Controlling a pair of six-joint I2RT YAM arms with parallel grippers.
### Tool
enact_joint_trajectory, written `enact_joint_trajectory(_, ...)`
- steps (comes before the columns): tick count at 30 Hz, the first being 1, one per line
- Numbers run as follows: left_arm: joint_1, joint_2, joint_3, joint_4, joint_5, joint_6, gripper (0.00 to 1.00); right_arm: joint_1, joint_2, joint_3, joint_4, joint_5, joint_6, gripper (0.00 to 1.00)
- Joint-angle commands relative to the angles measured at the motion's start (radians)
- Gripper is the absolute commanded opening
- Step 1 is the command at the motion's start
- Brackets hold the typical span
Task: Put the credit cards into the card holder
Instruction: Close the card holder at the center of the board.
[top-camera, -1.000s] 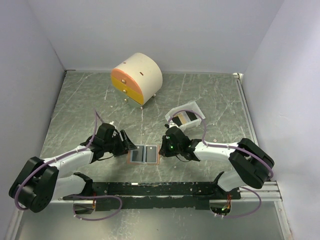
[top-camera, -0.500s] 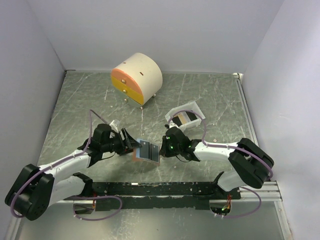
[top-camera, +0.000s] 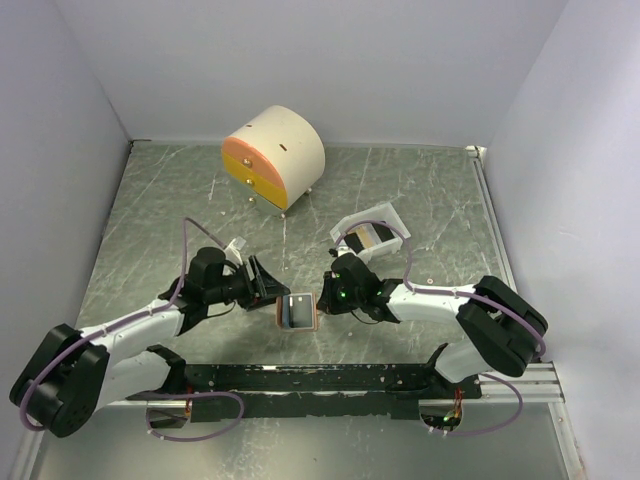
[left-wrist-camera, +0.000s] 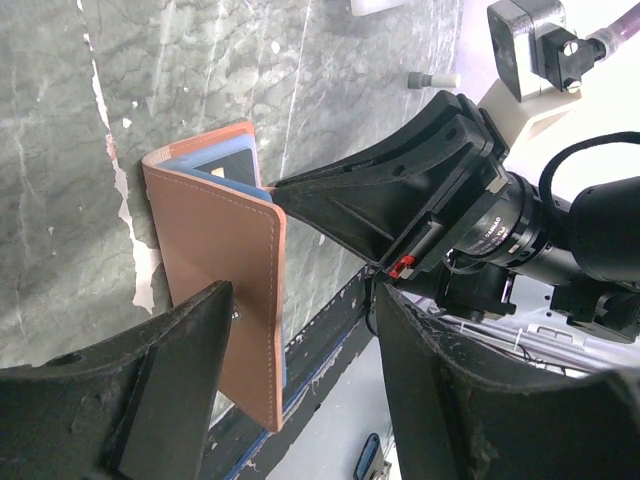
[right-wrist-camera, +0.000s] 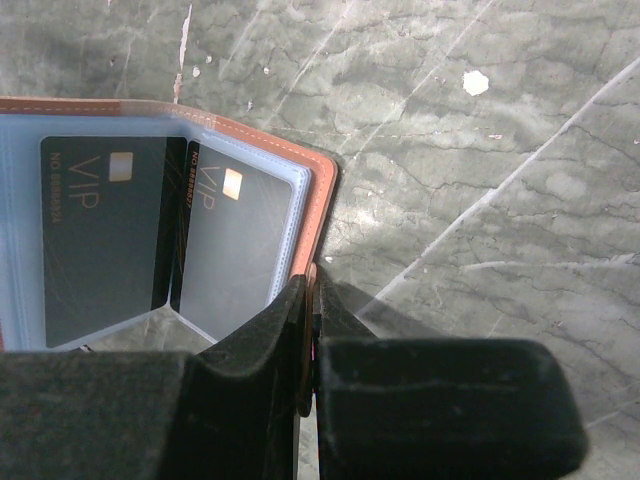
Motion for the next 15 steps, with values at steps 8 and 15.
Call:
enact_joint_trajectory(8,-0.062,0.059,0.038,0.111,0.033,-0.006,0.62,0.007,0.012,0.024,0.042,-0.041,-0.012,0.01)
enact_joint_trajectory(15,-0.07,0.135,0.051,0.115,0.026,0.034,0.5,0.007,-0.022,0.028,-0.005,-0.002,-0.02,0.11)
